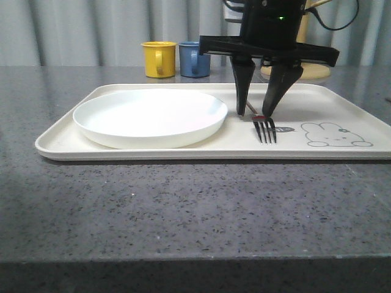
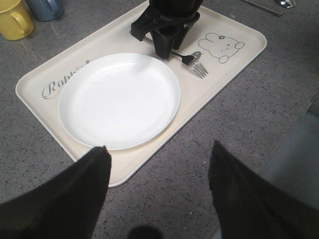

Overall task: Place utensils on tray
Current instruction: 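Carry the fork with the right gripper onto the tray beside the plate, then grasp the steel chopsticks with the right gripper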

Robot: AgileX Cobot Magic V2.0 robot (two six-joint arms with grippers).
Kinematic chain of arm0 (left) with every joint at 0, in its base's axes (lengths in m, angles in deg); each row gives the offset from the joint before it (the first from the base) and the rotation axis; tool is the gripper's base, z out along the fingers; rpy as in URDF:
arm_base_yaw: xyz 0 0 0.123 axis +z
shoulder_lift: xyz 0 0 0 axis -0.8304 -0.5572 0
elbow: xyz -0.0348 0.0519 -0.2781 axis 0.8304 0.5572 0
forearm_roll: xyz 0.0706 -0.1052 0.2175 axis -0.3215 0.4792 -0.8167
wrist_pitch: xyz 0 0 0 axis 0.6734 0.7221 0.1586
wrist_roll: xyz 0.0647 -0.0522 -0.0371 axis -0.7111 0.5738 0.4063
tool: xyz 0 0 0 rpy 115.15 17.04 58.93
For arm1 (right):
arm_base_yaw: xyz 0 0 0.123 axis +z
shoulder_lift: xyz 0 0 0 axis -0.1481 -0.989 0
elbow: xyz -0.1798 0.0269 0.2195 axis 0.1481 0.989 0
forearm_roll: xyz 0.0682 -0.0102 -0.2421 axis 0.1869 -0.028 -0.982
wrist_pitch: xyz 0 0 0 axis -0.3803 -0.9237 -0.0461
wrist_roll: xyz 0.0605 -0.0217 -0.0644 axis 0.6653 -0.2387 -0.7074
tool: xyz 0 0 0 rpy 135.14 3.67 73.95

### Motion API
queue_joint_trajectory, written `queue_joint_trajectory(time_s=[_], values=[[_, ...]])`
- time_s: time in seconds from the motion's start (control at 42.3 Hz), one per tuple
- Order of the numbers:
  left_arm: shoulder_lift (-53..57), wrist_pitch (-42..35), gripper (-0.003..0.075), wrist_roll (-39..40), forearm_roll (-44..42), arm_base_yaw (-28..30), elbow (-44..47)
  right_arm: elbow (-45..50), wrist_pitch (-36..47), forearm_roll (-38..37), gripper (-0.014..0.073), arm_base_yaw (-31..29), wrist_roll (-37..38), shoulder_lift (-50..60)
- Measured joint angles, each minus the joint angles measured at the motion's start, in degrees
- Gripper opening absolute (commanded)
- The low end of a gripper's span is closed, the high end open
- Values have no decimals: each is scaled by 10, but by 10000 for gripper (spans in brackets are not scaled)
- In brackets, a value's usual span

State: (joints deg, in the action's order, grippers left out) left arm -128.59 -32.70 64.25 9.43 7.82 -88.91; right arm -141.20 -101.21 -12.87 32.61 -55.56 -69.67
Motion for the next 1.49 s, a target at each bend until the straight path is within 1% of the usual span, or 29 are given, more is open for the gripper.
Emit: queue_joint_trajectory(time_s=[0.189,0.307,0.402,0.52,0.662,0.757,0.899,0.993,1.135,1.206,1.325,1.49], values=[[0,0,429,0,0,0,0,3,-25,-24,372,-4,-91,53],[0,0,429,0,0,0,0,26,-32,-26,401,-34,-131,106],[0,0,429,0,0,0,0,56,-35,-28,428,-77,-157,139],[0,0,429,0,0,0,0,97,-39,-29,428,-145,-187,177],[0,-1,429,0,0,0,0,133,-40,-33,427,-222,-216,190],[0,-1,429,0,0,0,0,155,-40,-33,426,-261,-233,190],[0,-1,429,0,0,0,0,173,-40,-24,426,-301,-255,183],[0,-1,429,0,0,0,0,174,-40,-17,423,-312,-267,167],[0,-1,429,0,0,0,0,175,-37,-5,421,-313,-279,138],[0,-1,429,0,0,0,0,176,-36,-2,397,-313,-280,129],[0,-1,429,0,0,0,0,176,-36,0,326,-313,-283,114],[0,-1,429,0,0,0,0,176,-36,1,267,-313,-284,104]])
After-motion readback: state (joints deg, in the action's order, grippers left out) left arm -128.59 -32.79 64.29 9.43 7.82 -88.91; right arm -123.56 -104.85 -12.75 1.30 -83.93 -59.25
